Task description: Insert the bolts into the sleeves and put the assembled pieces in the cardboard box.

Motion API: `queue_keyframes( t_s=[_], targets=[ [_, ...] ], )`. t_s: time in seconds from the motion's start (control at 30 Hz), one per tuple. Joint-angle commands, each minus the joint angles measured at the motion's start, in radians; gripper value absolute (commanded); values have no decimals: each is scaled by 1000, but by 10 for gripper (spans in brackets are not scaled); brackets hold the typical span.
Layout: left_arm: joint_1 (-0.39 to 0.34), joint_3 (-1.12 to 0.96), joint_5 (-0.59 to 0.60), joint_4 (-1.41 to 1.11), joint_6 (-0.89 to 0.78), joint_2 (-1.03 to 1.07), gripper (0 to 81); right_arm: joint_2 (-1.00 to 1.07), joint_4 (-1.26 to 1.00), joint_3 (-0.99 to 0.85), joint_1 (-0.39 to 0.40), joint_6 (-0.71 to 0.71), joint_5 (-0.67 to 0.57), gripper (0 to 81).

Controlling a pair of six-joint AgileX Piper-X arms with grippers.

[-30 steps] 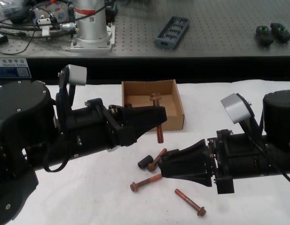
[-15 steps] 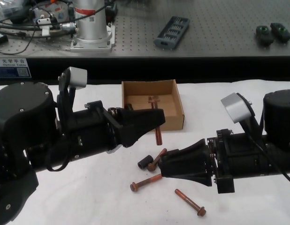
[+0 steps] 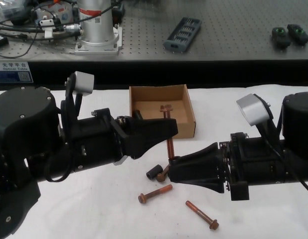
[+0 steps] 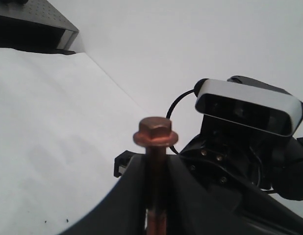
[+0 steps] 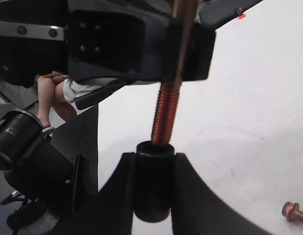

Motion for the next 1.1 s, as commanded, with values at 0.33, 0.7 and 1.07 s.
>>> queue_keyframes(
  t_s=[0.33,0.7,1.07],
  targets=[
    [-5,-10,31,-31,-25,-4,6,1,-25,-6,-1,1,-11,43],
    [-5,-10,-16,-47,-25,-4,6,1,-25,-6,-1,1,-11,43],
    [-5,-10,-16,-51,-25,-4,6,1,-25,-6,-1,1,-11,43]
  ],
)
